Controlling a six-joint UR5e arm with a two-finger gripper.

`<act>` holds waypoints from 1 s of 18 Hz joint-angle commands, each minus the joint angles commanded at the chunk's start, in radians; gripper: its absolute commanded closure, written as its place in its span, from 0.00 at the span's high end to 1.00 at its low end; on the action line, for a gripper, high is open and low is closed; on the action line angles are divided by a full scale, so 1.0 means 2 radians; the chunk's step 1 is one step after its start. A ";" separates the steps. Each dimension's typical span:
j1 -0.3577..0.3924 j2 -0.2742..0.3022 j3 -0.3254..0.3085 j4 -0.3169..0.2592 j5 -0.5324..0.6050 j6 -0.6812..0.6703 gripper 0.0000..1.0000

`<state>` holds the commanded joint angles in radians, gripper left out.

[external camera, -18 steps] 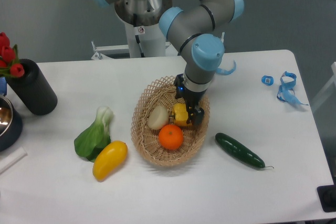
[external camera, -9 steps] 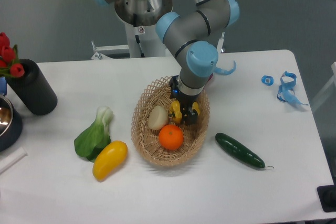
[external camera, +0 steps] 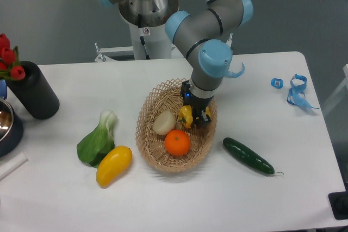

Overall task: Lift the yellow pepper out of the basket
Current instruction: 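Lift the held yellow pepper up and out of the basket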

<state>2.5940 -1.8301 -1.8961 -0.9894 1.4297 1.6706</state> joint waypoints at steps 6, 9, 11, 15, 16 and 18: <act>0.004 0.018 0.022 -0.003 0.002 -0.042 0.38; 0.020 0.025 0.046 -0.040 0.002 -0.049 0.38; 0.034 0.026 0.063 -0.050 0.003 -0.054 0.38; 0.081 0.027 0.074 -0.054 0.003 -0.086 0.38; 0.085 0.025 0.077 -0.054 0.004 -0.096 0.38; 0.095 0.022 0.081 -0.057 0.019 -0.108 0.38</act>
<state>2.7841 -1.7855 -1.7350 -1.1029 1.4678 1.4543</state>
